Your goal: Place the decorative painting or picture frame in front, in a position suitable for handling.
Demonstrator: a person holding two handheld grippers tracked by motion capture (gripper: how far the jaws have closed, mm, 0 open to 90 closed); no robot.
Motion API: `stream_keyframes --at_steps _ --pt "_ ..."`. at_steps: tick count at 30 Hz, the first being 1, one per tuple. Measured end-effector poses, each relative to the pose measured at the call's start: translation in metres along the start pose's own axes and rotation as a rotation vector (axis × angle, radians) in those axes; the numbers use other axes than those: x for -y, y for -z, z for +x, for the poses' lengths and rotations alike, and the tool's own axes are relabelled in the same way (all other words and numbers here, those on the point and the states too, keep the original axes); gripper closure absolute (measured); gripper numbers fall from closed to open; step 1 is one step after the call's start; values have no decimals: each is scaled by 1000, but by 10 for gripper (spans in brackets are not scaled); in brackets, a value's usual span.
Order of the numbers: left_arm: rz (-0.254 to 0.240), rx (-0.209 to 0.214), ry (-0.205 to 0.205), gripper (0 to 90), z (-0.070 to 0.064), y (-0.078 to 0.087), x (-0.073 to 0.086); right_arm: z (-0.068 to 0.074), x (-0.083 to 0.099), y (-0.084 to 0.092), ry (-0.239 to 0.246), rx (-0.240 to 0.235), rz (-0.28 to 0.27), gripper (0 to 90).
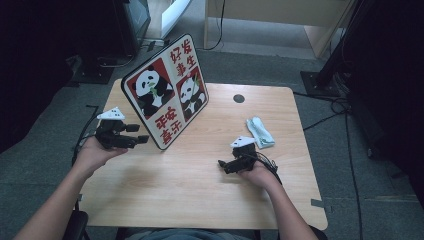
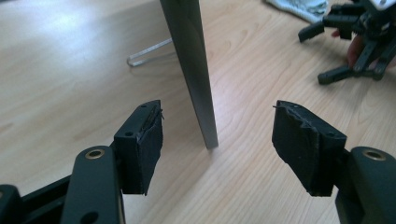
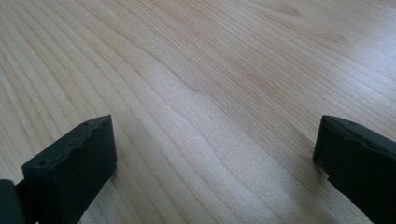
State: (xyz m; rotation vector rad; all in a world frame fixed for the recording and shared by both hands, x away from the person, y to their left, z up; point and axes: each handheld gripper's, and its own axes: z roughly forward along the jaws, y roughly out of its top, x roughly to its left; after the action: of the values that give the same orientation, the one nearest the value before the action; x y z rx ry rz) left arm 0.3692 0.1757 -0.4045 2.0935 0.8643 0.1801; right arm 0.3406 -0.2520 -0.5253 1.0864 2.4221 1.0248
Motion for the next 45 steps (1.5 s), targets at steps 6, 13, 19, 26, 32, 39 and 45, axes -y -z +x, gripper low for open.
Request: stream_keyframes --at_steps 6,13,19,26,32,39,45 --pt "-27 5 22 374 6 7 -12 0 0 0 0 -1 0 0" --pt "-23 2 20 409 9 14 -25 0 0 0 2 0 0 0" --pt "-11 -8 37 423 12 20 -39 0 0 0 -1 0 0 0" --pt "-32 -8 38 442 14 29 -56 0 0 0 -2 1 1 0" --pt "-25 -11 56 449 16 32 -64 0 0 0 -3 2 0 0" --pt "-9 -25 50 455 18 34 -80 1 0 0 -5 3 2 0" --pt "-10 -30 50 458 20 37 -95 1 0 0 -5 3 3 0"
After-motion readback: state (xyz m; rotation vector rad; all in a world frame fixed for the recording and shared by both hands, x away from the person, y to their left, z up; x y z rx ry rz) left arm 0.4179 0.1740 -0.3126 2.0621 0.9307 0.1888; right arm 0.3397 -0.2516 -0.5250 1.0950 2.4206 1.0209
